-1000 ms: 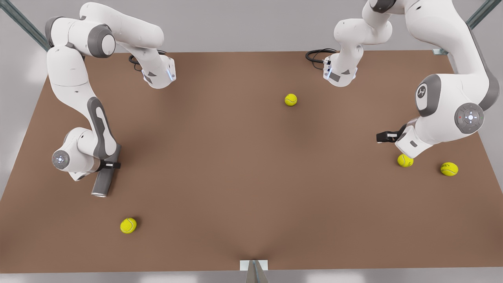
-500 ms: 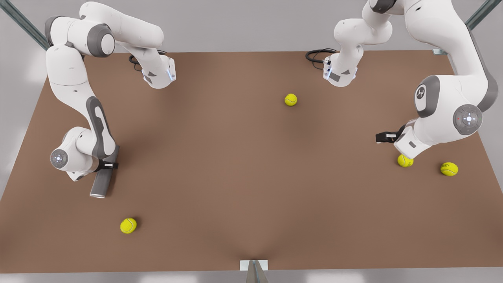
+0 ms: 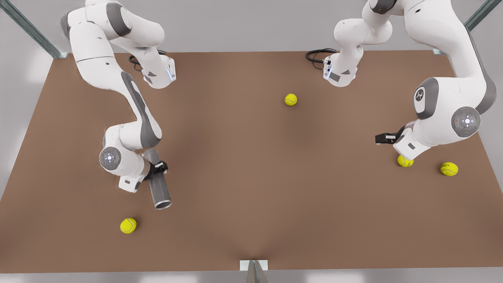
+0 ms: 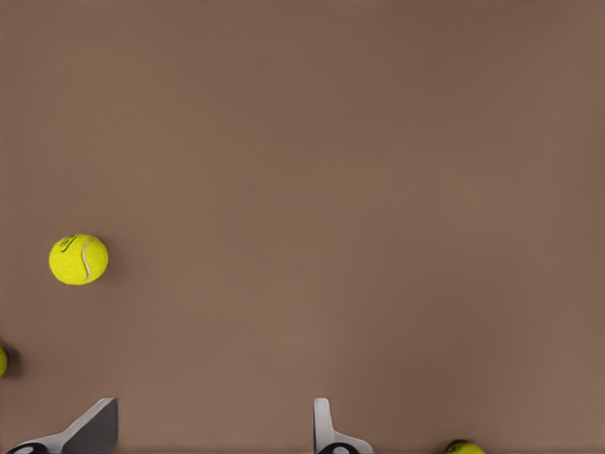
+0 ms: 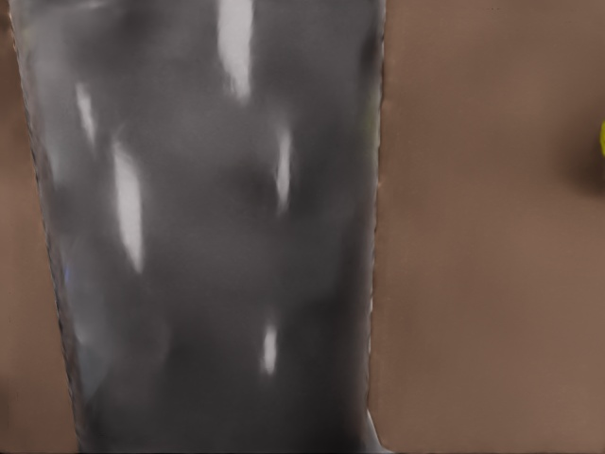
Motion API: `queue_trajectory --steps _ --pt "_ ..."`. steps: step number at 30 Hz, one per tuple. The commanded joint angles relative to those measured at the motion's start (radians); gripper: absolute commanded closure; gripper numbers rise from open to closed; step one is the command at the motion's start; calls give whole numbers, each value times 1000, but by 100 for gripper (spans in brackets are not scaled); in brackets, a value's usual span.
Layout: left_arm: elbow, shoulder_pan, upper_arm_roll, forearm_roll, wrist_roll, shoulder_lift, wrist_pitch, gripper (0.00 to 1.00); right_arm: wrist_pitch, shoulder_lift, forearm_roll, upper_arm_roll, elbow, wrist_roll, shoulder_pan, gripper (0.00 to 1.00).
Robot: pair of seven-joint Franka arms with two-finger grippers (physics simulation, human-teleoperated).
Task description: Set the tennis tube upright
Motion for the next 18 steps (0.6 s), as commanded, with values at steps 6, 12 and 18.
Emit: queue_trajectory --steps 6,12,18 --pt "-10 -1 1 0 -1 -1 24 0 94 109 -418 5 105 -90 256 26" --pt "-10 0 1 0 1 0 21 0 254 220 -487 -3 137 -356 331 26" --pt "-10 2 1 0 1 0 18 0 277 263 -572 -6 137 -376 391 26"
